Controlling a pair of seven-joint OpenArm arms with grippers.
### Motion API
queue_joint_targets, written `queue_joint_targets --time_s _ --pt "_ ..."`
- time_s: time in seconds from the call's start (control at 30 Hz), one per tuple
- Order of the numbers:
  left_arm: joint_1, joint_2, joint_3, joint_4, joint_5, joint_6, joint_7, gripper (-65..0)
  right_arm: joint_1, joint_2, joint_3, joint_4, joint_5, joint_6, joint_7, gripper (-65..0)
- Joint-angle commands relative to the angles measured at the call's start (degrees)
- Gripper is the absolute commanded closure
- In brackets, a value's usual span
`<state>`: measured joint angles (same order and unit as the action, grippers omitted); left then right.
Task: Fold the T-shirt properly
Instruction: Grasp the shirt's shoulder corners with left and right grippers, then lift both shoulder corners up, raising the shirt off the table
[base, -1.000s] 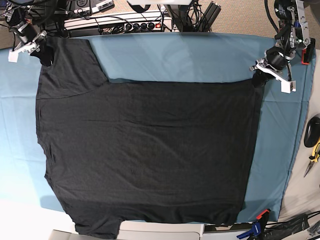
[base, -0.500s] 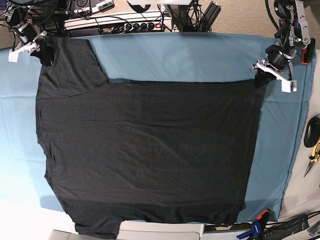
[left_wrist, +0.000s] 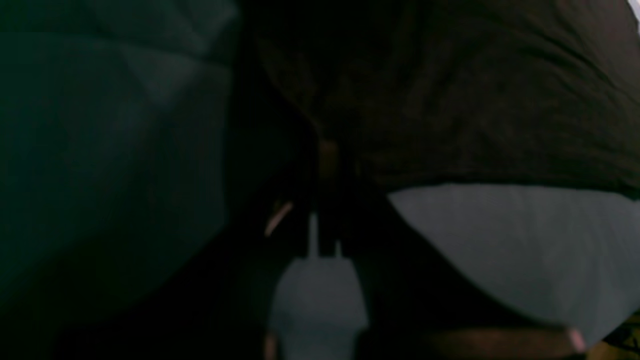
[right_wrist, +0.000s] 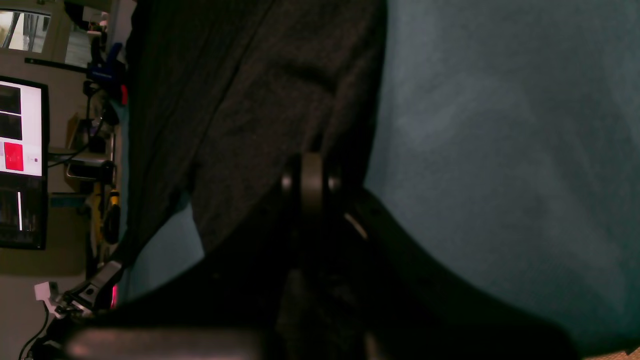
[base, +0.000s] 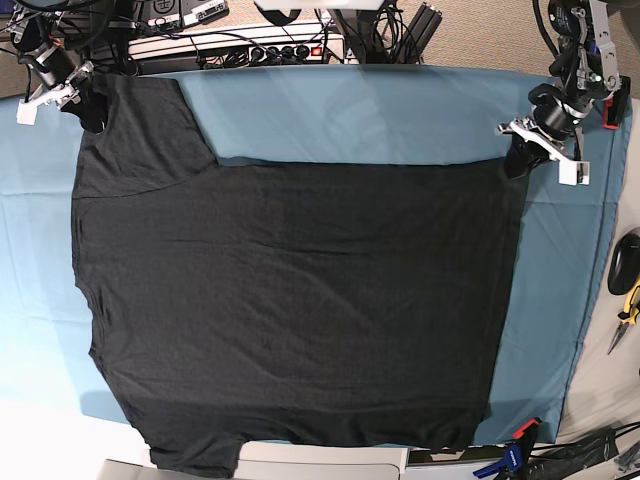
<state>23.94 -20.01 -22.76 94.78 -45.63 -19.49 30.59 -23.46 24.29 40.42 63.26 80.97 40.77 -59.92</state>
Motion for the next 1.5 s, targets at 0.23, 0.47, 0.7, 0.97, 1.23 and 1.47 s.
queue_joint_targets --time_s 0.23,0.47,0.7,0.97,1.23,1.47 --pt "0.22 -0.79 -0.24 0.94 -1.97 -0.46 1.44 0.0 -0.94 0.61 -0.24 0.07 1.46 -0.77 -6.29 0.0" --pt "3.15 -0.79 -0.24 4.26 -1.95 -0.48 1.55 0.0 -3.41 0.61 0.7 0.07 3.32 -0.77 -7.58 0.0" --pt "6.16 -0.81 -0.28 6.58 -1.95 -0.5 1.64 0.0 -5.22 0.92 4.09 0.11 4.03 -0.77 -9.94 0.0" --pt "9.16 -0.83 -0.31 6.71 -3.04 -1.33 2.01 0.0 -7.21 3.06 4.42 0.11 4.03 -0.77 -10.36 0.0" --pt "11.02 -1.05 -1.16 6.8 -4.24 -1.62 2.43 0.0 -8.81 5.55 4.44 0.11 4.03 -0.77 -10.93 0.0" --pt "14.25 -1.09 -2.08 9.84 -5.9 -3.06 2.89 0.0 -9.27 6.05 5.88 0.11 4.03 -0.77 -11.06 0.0"
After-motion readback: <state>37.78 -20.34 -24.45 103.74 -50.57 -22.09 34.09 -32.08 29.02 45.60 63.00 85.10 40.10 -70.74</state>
